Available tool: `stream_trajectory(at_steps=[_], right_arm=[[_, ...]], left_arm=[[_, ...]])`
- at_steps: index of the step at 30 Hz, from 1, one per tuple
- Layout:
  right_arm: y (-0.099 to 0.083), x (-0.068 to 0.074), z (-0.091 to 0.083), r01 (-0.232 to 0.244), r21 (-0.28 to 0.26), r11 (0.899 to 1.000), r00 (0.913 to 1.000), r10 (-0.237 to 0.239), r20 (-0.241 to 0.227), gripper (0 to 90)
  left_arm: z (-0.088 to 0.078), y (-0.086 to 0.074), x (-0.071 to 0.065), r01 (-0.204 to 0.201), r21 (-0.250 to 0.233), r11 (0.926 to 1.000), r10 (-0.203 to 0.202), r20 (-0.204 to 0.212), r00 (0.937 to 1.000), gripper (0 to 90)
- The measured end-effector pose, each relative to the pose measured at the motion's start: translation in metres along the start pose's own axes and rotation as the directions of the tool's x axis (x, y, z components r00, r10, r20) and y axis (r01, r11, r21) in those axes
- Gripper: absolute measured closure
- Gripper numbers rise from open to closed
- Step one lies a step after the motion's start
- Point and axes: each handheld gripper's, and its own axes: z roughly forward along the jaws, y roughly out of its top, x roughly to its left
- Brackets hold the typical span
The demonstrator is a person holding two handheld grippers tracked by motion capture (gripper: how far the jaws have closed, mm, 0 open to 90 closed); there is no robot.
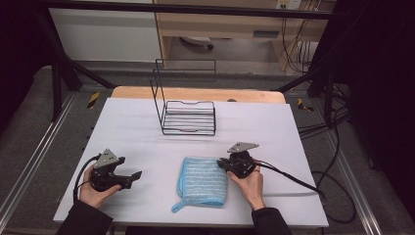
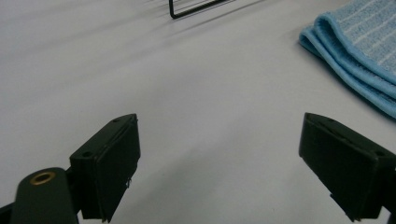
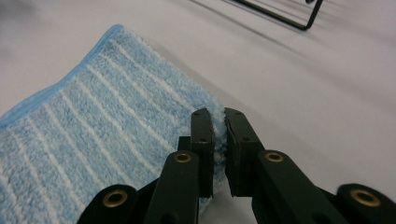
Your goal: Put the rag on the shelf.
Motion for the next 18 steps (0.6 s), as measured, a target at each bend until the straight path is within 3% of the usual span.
stream_trajectory(at_steps=[5, 10, 14, 18], right_arm=[[0.002, -0.005, 0.012, -0.014, 0.010, 1.000, 0.9999, 0.014, 0.007, 83.1], [0.003, -0.006, 0.010, -0.004, 0.000, 1.000, 1.0000, 0.004, 0.004, 77.5], [0.006, -0.009, 0.000, -0.002, -0.061, 0.998, 0.9999, 0.001, -0.016, 64.5], [0.007, -0.009, -0.014, 0.008, -0.098, 0.995, 0.9997, -0.010, -0.021, 44.0]], left_arm=[[0.000, 0.000, 0.000, -0.001, 0.003, 1.0000, 0.001, 0.001, 1.0000, 12.3], [0.001, -0.001, -0.001, 0.004, 0.010, 0.9999, -0.004, 0.001, 1.0000, 11.2], [0.001, 0.000, -0.003, 0.007, 0.017, 0.9998, -0.008, 0.008, 0.9999, 8.4], [0.004, 0.005, -0.007, 0.010, 0.021, 0.9997, -0.010, 0.006, 0.9999, 6.9]])
